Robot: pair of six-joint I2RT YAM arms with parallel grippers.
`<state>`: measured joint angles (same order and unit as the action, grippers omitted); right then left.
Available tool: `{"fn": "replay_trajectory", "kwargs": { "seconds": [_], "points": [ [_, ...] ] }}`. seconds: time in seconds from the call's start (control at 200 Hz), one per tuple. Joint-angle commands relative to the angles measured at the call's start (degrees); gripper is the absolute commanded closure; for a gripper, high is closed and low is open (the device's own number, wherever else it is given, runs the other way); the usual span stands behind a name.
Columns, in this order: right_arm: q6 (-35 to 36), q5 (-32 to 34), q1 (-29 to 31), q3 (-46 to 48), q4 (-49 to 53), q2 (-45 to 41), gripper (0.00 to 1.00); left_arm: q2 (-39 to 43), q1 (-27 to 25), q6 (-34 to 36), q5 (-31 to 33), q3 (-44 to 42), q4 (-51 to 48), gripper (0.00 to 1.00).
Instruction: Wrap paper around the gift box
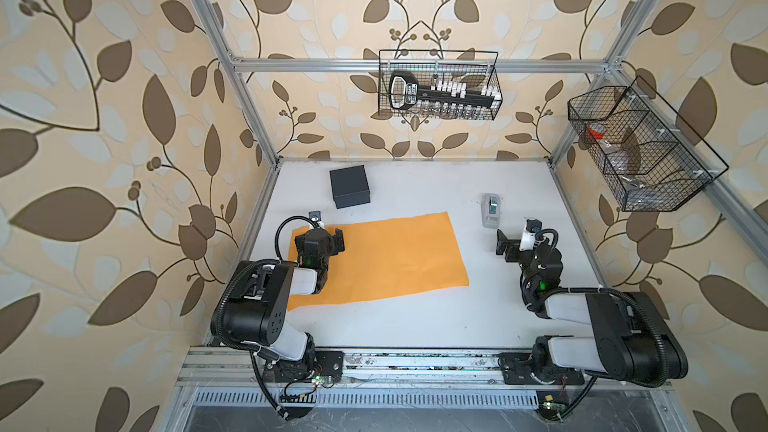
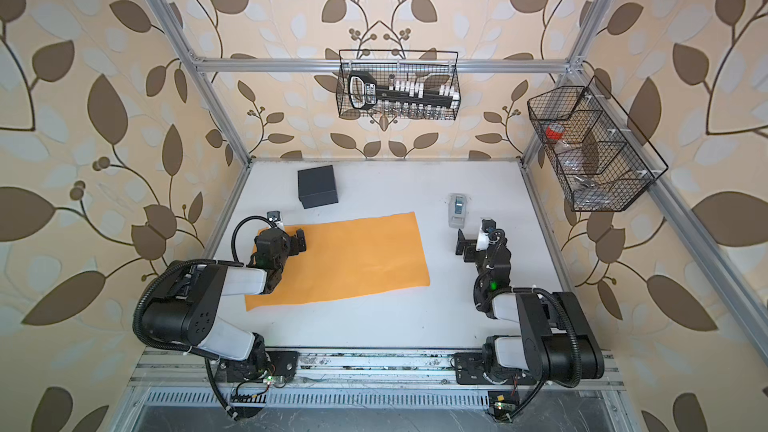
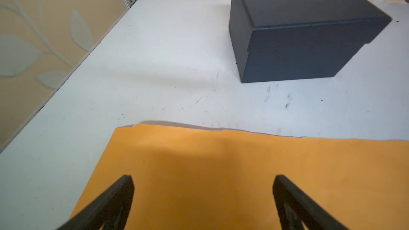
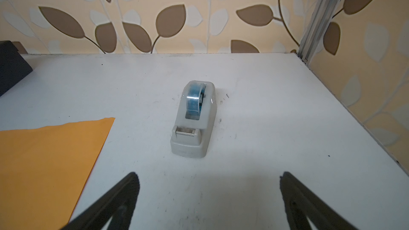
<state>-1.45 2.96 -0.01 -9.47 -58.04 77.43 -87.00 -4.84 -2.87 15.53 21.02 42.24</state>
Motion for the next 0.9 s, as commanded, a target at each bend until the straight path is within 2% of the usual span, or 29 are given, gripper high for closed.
{"fn": "replay_trajectory", "kwargs": {
  "seconds": [0.0, 0.895],
  "points": [
    [0.8, -0.1, 0.2, -0.8, -0.7, -0.2, 0.0, 1.2, 0.1, 0.9, 1.2, 0.0, 2.5, 0.01],
    [0.4, -1.2, -0.5, -0.8, -0.6, -0.1, 0.0, 1.1, 0.1, 0.9, 1.2, 0.2, 2.3, 0.01]
  ]
}}
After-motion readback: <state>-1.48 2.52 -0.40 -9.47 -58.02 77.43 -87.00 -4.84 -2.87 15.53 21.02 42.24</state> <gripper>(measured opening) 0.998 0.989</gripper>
